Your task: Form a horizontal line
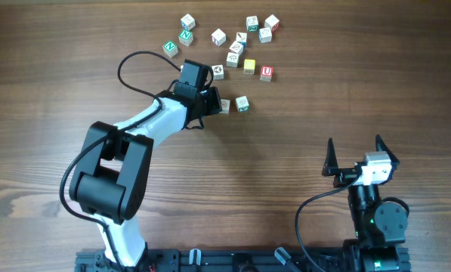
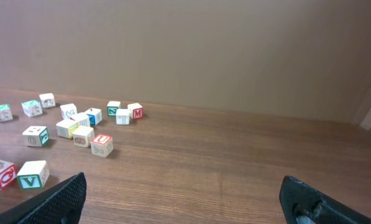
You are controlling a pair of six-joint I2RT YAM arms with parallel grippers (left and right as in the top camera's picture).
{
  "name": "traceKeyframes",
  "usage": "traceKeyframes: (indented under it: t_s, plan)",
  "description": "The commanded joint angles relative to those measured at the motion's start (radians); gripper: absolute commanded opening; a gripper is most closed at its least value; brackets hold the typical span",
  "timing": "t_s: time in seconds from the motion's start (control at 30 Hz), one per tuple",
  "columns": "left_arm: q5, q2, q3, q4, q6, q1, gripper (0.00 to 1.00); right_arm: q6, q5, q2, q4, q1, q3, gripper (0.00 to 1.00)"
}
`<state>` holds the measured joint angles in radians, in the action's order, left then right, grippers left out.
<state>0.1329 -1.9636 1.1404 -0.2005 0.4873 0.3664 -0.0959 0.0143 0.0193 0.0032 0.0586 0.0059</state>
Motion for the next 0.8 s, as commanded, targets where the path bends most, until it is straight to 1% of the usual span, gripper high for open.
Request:
traceKeyframes:
  t_s: [0.0, 0.07, 0.1, 0.13, 0.2, 0.27, 0.37, 0.4, 0.77]
  plan:
    - [-0.006, -0.014, -0.011, -0.01, -0.018, 0.0, 0.42, -0.009, -0.015, -0.003, 0.003, 0.005, -0.001, 1.0]
    - [-0.016, -0.01, -0.011, -0.027, -0.019, 0.001, 0.54, -0.009, -0.016, -0.003, 0.003, 0.005, -0.001, 1.0]
    - [-0.023, -0.006, -0.011, -0.037, -0.03, 0.001, 0.58, -0.009, -0.015, -0.003, 0.003, 0.005, -0.001, 1.0]
    - [-0.029, 0.002, -0.011, -0.054, -0.053, 0.001, 0.69, -0.009, -0.015, -0.003, 0.003, 0.005, -0.001, 1.0]
    - [-0.052, 0.013, -0.011, -0.077, -0.066, 0.001, 0.83, -0.009, -0.015, -0.003, 0.003, 0.005, -0.001, 1.0]
    - [-0.106, 0.035, -0.011, -0.113, -0.066, 0.001, 0.89, -0.009, -0.015, -0.003, 0.002, 0.005, -0.001, 1.0]
    - [-0.135, 0.063, -0.011, -0.138, -0.066, 0.001, 0.99, -0.008, -0.015, -0.003, 0.003, 0.005, -0.001, 1.0]
    - [-0.135, 0.073, -0.011, -0.142, -0.066, 0.001, 1.0, -0.009, -0.015, -0.003, 0.003, 0.005, -0.001, 1.0]
    - [-0.135, 0.09, -0.011, -0.16, -0.065, 0.001, 1.0, -0.009, -0.016, -0.003, 0.003, 0.005, -0.001, 1.0]
